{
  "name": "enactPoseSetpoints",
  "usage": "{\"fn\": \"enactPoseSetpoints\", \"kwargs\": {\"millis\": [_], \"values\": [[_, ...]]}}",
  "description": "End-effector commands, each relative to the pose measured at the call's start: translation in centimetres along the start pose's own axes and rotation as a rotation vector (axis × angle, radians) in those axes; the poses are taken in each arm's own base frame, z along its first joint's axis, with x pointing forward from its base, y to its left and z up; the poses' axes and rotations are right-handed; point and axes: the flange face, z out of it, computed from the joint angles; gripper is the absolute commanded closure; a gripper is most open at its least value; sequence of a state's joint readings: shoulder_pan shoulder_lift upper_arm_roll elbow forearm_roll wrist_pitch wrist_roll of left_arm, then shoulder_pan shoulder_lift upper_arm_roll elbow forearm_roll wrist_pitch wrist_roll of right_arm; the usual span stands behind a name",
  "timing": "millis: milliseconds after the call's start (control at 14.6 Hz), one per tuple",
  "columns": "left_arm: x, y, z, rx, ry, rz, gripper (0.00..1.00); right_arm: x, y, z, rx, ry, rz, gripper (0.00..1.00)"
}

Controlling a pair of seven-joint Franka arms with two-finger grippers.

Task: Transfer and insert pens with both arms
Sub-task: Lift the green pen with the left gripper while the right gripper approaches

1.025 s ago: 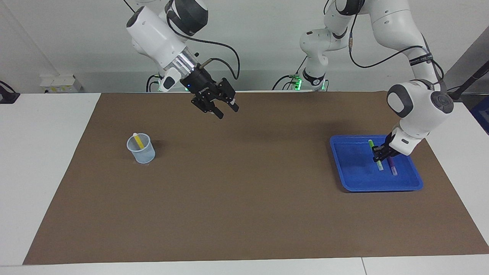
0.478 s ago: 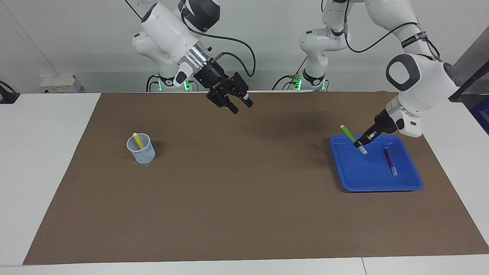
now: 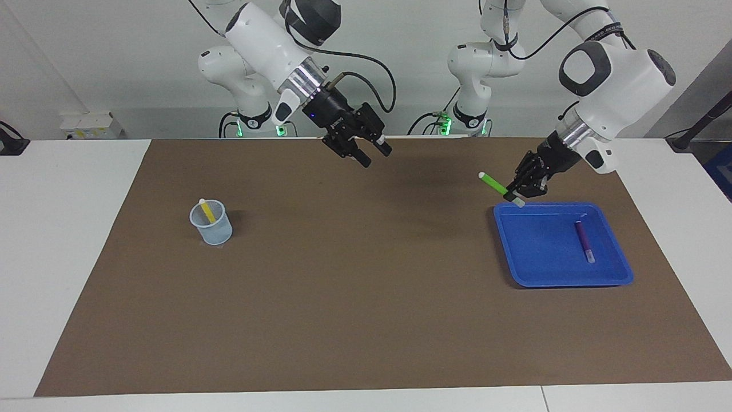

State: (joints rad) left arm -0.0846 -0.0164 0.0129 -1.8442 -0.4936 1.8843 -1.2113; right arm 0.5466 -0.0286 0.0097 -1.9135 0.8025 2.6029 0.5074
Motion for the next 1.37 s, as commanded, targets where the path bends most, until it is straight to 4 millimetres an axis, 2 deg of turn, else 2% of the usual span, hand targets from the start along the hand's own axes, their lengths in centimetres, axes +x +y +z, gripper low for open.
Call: {"fn": "enactPoseSetpoints", "kwargs": {"millis": [0,205,273,410,478,615,683,752,1025,1161,1298], "values": [[-2.9,-1.8,0.0,0.001,-0.041,-0.127,1.00,-1.8,-0.2,2.7,0.017,0.009,0.015,0.26],[-5.7,-2.8,0.6,0.015,-0.050,-0.160,1.00,-5.2,-1.3,6.3,0.040,0.014,-0.021,0.25],[-6.5,-3.0,0.9,0.020,-0.056,-0.182,1.00,-6.2,-1.6,7.2,0.048,0.021,-0.033,0.21],[-7.7,-3.4,1.1,0.022,-0.062,-0.210,1.00,-7.7,-2.6,9.0,0.056,0.000,-0.056,0.15],[-8.0,-3.7,1.1,0.016,-0.070,-0.229,1.00,-7.8,-2.7,9.5,0.054,-0.001,-0.052,0.13],[-8.6,-4.3,0.9,0.016,-0.091,-0.244,1.00,-8.4,-2.9,9.7,0.053,-0.007,-0.048,0.12],[-8.8,-4.6,0.9,0.014,-0.095,-0.246,1.00,-9.6,-2.9,10.2,0.050,-0.024,-0.053,0.12],[-8.9,-4.8,1.0,0.016,-0.100,-0.248,1.00,-10.0,-2.6,10.4,0.043,-0.029,-0.050,0.12],[-9.5,-4.9,0.7,0.011,-0.116,-0.264,1.00,-10.2,-3.3,10.3,0.055,-0.028,-0.007,0.13],[-9.6,-5.0,0.8,0.014,-0.117,-0.265,1.00,-10.6,-3.5,10.4,0.065,-0.018,-0.004,0.21],[-9.6,-5.1,0.6,0.010,-0.125,-0.268,1.00,-11.3,-3.4,10.6,0.060,-0.027,0.017,0.21]]}}
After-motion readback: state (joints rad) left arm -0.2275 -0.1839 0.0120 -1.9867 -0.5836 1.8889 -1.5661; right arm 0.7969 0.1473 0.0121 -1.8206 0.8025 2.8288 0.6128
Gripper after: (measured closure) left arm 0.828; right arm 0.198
